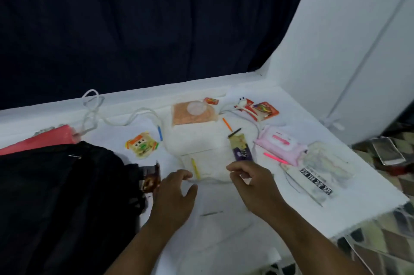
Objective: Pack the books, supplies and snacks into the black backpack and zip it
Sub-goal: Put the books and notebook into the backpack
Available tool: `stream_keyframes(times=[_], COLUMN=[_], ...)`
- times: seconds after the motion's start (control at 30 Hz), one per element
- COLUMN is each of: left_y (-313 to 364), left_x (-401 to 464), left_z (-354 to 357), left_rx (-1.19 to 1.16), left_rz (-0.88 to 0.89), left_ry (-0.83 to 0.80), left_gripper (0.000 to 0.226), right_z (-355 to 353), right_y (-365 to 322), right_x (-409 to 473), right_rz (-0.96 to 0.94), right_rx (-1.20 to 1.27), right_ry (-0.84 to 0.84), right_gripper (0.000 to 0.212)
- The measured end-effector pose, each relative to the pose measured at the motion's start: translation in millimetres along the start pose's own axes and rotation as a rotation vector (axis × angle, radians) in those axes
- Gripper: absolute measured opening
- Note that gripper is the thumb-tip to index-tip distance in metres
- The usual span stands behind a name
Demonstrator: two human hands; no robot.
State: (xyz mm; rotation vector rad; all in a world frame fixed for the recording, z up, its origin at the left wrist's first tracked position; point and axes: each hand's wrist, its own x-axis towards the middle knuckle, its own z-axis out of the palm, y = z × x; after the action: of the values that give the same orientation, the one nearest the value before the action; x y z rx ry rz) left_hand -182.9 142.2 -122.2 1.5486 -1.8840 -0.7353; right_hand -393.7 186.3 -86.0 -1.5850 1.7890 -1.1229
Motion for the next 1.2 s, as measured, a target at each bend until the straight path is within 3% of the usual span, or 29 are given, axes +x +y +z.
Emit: stream_keyframes(times=[0.1,0.27,0.4,0.67,0.8,0.93,1.03,1.1,1.2], left_y=[10.8,12.1,11.2,17.6,16.7,17.4,17.6,17.4,17.8], left_x=[-9.0,-25.0,-24.4,-23.3,-22.8,-23.2,-22.9,-22.4,-22.9], left_z=[58.0,113.9,116.1,117.6,117.6,117.1,116.9,117.2,117.6], left_rx=[0.126,0.404,0.402,0.389,0.394,0.396,0.402,0.411,0.417], left_rz=[-0.019,-0.059,-0.076,-0.083,-0.076,-0.082,-0.088,-0.096,-0.097], left_ry=[0.021,0.117,0.139,0.188,0.196,0.198,0.197,0.198,0.205], left_gripper=[0.048,0.038,0.036,0.036,0.033,0.035,0.031,0.031,0.032], right_z=[-44.3,-106.1,-135.9,-168.7,-182.7,-191.7,-198.7,-205.4,-221.4], right_y=[39.3,99.5,140.3,194.4,211.7,209.4,200.6,197.1,198.7], right_x=[-5.7,-15.6,-12.4,22.4,36.6,38.4,43.1,43.8,45.9], right_rz=[0.038,0.104,0.126,0.378,0.539,0.533,0.650,0.748,0.756], right_rx=[-0.034,-0.146,-0.252,-0.617,-0.687,-0.721,-0.709,-0.655,-0.288], right_ry=[0.025,0.017,0.005,0.029,0.026,0.050,0.071,0.101,0.082], right_gripper=[0.027,0.024,0.029,0.082,0.099,0.117,0.131,0.123,0.075])
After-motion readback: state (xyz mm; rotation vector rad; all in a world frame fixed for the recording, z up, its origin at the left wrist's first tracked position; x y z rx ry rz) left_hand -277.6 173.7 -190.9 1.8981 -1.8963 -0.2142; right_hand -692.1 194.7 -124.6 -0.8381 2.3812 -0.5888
